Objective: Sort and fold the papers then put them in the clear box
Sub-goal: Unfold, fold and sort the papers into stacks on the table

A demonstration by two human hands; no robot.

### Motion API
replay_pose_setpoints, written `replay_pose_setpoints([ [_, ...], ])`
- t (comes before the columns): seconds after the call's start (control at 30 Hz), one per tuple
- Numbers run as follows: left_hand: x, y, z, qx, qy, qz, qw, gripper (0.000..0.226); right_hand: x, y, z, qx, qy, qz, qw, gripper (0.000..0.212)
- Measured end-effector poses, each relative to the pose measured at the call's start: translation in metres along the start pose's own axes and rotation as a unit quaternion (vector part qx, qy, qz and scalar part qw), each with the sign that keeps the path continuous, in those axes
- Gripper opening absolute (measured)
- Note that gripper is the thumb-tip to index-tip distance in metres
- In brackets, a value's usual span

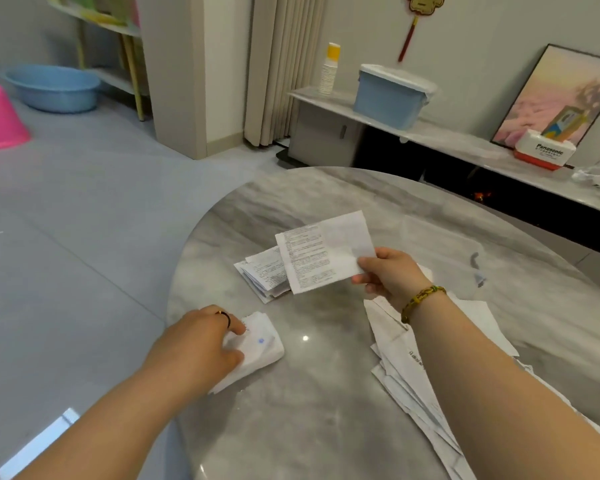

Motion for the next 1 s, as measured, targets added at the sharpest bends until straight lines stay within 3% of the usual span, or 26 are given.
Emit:
replay_pose_setpoints([
  [0.23, 0.001, 0.005, 0.009, 0.012, 0.046, 0.029, 0.998, 0.041, -0.002, 0.034, 0.056, 0.017, -0.163, -0.040, 0.986, 0.016],
  [0.5, 0.003, 0.010, 0.014, 0.007, 0.052, 0.030, 0.998, 0.046, -0.015, 0.047, 0.071, -0.006, -0.267, -0.076, 0.961, 0.030],
  [0.7, 0.004, 0.011, 0.016, 0.010, 0.044, 0.026, 0.999, 0.046, -0.015, 0.045, 0.070, -0.009, -0.252, -0.076, 0.965, 0.016],
  [0.87, 0.007, 0.013, 0.013, 0.014, 0.003, 0.005, 1.000, 0.043, -0.011, 0.042, 0.065, -0.015, -0.168, -0.057, 0.984, 0.015],
  [1.0, 0.020, 0.016, -0.006, -0.015, -0.096, -0.061, 0.993, 0.035, 0.001, 0.038, 0.055, -0.002, -0.096, -0.043, 0.994, 0.025],
])
Point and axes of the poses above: each hand's wrist, its own y-axis towards the middle knuckle, its own z-axis out of the palm, x = y × z, the point moved 9 cm from there along y, towards the middle knuckle, and after that the axes turned 14 degrees about -x, right-handed, at the moved point
